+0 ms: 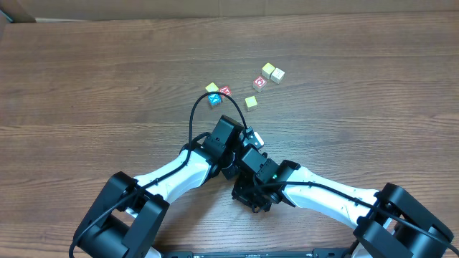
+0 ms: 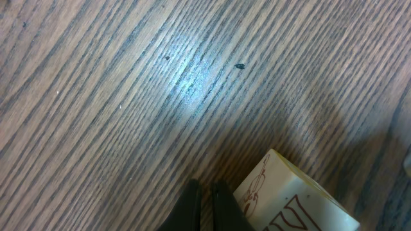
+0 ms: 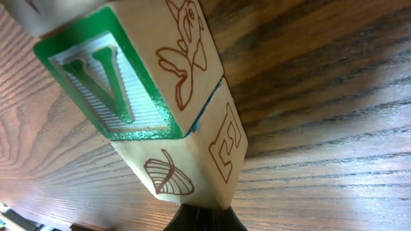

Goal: Flip 3 blocks

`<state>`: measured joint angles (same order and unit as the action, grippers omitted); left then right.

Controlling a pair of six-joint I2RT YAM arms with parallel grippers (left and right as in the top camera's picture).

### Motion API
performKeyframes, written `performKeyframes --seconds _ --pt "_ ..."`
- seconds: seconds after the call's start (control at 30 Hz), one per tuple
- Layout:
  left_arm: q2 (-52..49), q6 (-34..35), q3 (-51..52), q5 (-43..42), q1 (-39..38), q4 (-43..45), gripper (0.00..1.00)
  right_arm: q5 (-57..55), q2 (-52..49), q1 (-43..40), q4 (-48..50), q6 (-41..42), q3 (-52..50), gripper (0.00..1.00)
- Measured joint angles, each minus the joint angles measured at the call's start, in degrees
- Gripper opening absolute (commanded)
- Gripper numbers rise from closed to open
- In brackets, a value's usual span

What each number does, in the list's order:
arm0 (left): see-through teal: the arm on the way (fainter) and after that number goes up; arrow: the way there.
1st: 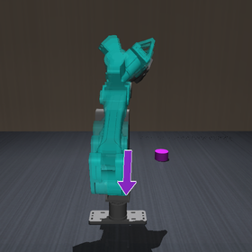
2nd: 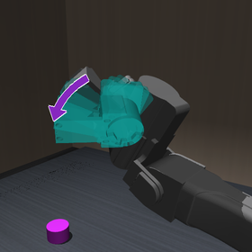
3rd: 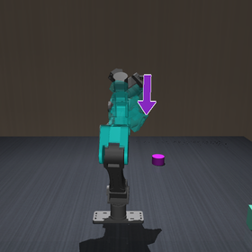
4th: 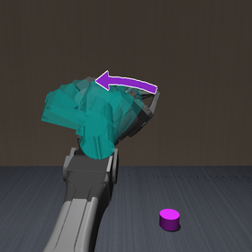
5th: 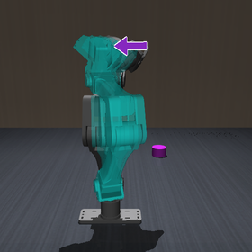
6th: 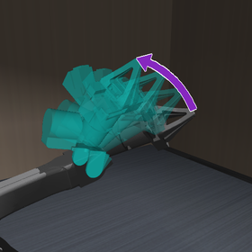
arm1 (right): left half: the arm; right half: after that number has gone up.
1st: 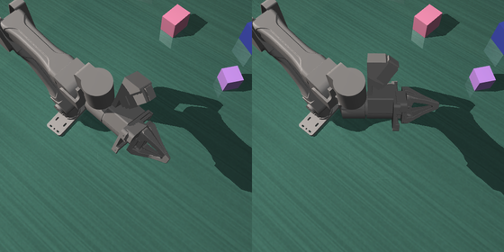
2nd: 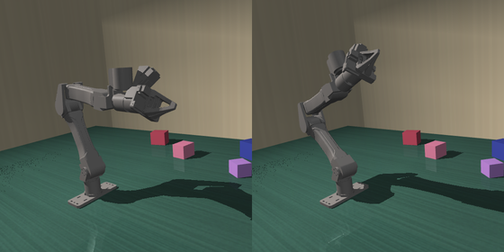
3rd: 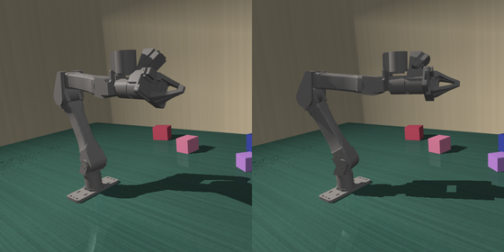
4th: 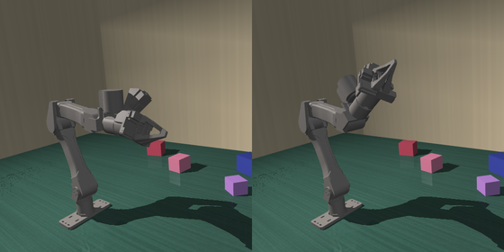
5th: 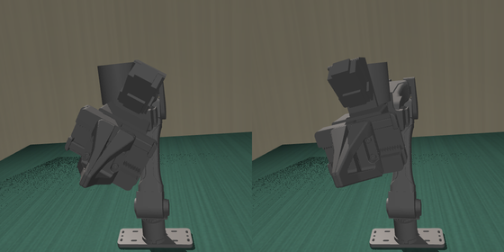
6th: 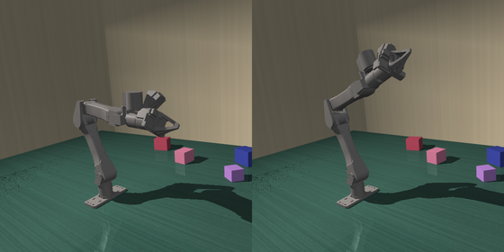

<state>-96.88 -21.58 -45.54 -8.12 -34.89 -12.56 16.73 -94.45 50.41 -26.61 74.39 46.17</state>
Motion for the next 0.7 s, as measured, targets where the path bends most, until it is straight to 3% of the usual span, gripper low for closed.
performKeyframes --seconds 0.23,0.7 --pt "0.0 1.4 0.0 1.0 0.4 -0.3 0.04 -0.1 0.0 0.0 0.0 0.2 0.0 0.04" --pt "0.0 5.1 0.2 -3.1 8.3 -1.6 0.04 -5.8 0.0 -0.8 1.1 0.4 0.8 0.04"
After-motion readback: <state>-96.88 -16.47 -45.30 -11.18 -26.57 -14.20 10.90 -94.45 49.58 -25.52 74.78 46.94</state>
